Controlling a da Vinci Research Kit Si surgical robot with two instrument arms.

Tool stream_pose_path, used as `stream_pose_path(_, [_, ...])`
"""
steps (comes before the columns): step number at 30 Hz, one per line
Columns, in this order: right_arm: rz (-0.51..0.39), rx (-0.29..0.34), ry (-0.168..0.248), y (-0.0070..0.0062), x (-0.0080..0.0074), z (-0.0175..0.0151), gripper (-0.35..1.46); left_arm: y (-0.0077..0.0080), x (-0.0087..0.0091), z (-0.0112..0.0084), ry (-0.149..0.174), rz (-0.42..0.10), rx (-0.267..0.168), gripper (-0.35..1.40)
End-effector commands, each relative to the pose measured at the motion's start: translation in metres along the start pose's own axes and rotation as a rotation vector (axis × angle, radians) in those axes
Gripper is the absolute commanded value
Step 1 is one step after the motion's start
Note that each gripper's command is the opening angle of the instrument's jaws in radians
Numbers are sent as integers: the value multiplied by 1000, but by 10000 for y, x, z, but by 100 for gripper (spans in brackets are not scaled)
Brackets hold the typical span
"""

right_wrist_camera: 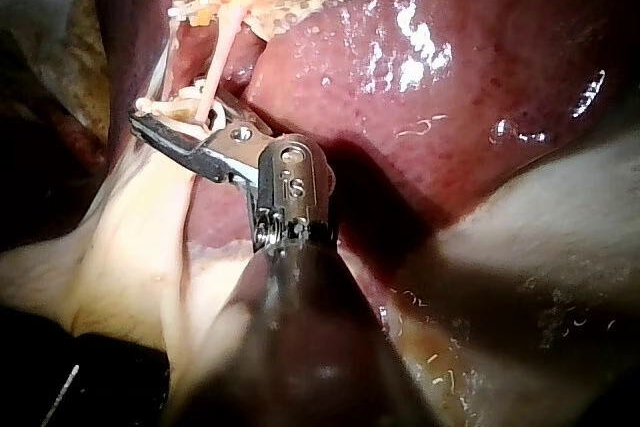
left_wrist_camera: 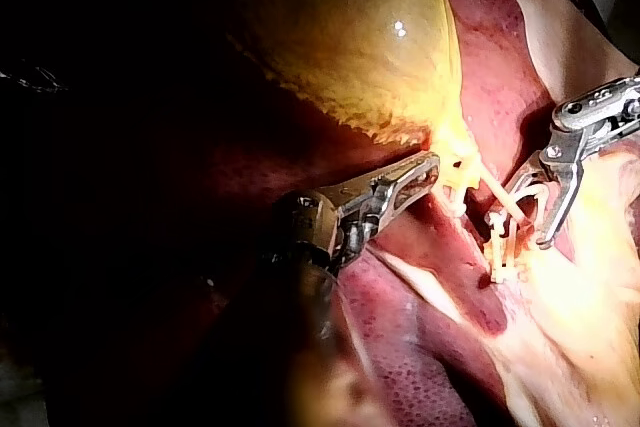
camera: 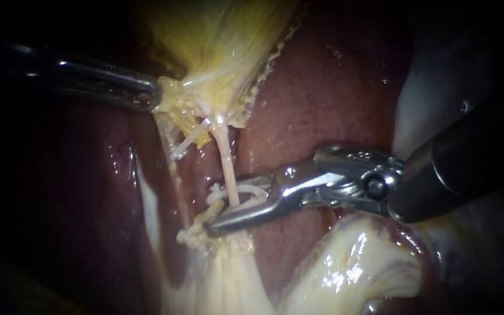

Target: Clipping first clip right tube

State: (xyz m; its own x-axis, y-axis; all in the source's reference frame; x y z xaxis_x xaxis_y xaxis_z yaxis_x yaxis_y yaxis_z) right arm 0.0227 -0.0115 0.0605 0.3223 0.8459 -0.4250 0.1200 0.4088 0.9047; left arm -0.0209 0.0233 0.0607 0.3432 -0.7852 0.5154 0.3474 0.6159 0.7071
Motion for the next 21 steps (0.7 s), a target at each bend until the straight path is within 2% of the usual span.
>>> stream_pose_path(1, [7,21,4,-2,0,-1,50,0,0,1,1,-2,1,-35])
stream_pose_path(8, [14,83,-23,-12,-5,-1,47,0,1,1,1,-2,1,-35])
stream_pose_path(17, [8,93,-35,-14,-12,3,41,1,2,1,1,-1,1,-35])
stream_pose_path(21, [7,99,-39,-16,-11,3,28,1,2,1,1,-1,1,-35])
